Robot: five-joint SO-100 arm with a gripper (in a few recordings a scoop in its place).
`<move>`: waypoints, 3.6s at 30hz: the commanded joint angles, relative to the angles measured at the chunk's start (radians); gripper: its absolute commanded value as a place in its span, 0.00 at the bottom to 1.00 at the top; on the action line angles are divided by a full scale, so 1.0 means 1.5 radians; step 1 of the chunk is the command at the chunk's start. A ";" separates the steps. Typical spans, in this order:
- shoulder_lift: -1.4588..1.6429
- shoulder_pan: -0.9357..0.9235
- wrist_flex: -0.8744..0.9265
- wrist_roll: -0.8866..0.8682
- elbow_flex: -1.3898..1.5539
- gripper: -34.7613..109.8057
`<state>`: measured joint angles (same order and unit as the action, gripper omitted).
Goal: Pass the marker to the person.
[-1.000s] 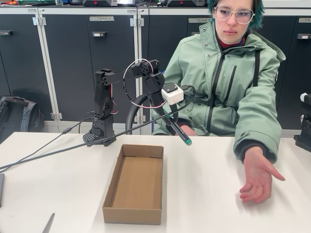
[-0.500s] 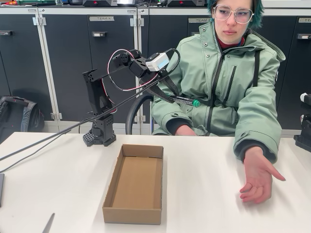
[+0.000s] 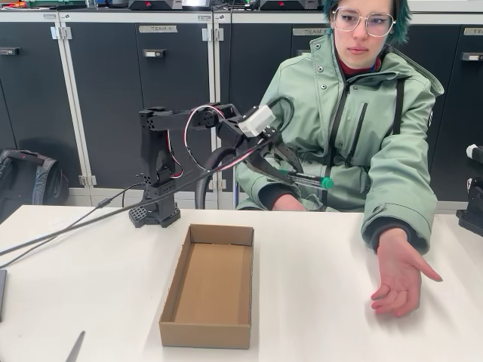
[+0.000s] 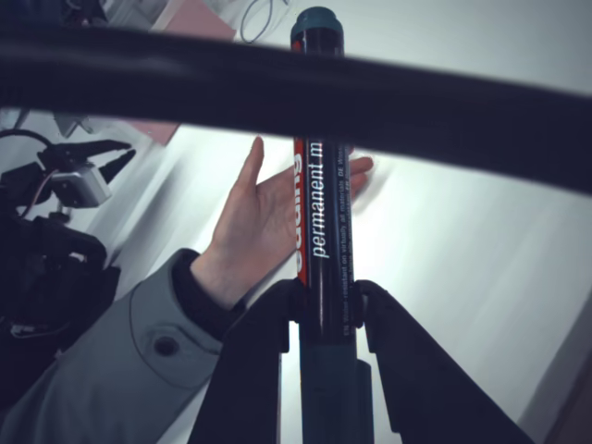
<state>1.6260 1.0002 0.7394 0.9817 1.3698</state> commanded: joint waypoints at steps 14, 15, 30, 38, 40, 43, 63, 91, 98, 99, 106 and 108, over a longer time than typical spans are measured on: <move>-0.282 0.022 -0.110 -0.047 -0.236 0.21; -0.292 0.022 -0.114 -0.051 -0.243 0.21; -0.388 0.098 -0.226 -0.121 -0.306 0.21; -0.435 0.105 -0.297 -0.098 -0.311 0.21; -0.445 0.092 -0.328 -0.092 -0.297 0.21; -0.464 0.070 -0.386 -0.084 -0.280 0.21; -0.539 0.009 -0.362 -0.105 -0.290 0.21; -0.521 0.071 -0.286 -0.031 -0.281 0.32; -0.505 0.059 -0.281 -0.022 -0.263 0.56; -0.501 0.057 -0.276 -0.020 -0.260 0.57; -0.431 0.040 -0.214 -0.037 -0.263 0.60; -0.396 0.036 -0.202 -0.052 -0.267 0.60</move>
<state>0.8682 1.0600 0.4218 0.9219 1.0032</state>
